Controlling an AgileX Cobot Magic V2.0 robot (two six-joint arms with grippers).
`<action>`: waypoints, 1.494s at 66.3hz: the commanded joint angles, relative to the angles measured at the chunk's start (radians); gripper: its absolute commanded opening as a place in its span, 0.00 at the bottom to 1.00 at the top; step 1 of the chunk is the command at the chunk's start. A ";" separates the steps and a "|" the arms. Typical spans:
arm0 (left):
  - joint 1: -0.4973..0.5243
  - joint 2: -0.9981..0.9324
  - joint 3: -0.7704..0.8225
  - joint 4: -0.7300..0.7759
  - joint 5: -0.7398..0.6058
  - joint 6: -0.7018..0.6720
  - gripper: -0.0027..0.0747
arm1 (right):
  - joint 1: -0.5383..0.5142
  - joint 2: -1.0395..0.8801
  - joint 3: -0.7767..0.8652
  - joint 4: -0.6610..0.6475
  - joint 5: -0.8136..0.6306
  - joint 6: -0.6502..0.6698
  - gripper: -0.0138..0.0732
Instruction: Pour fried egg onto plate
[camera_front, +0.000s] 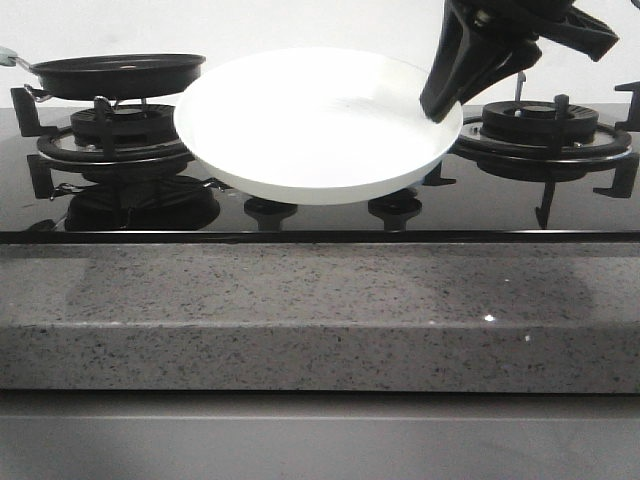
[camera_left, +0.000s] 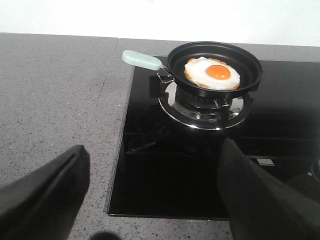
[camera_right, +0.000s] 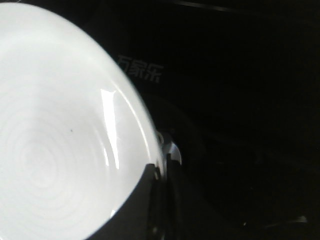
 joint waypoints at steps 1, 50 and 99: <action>-0.004 0.011 -0.036 -0.007 -0.077 -0.005 0.72 | -0.003 -0.044 -0.024 0.012 -0.049 -0.009 0.08; -0.004 0.021 -0.036 -0.055 -0.106 -0.005 0.72 | -0.003 -0.044 -0.024 0.012 -0.048 -0.009 0.08; 0.085 0.684 -0.479 -0.046 0.328 0.073 0.73 | -0.003 -0.044 -0.024 0.012 -0.048 -0.009 0.08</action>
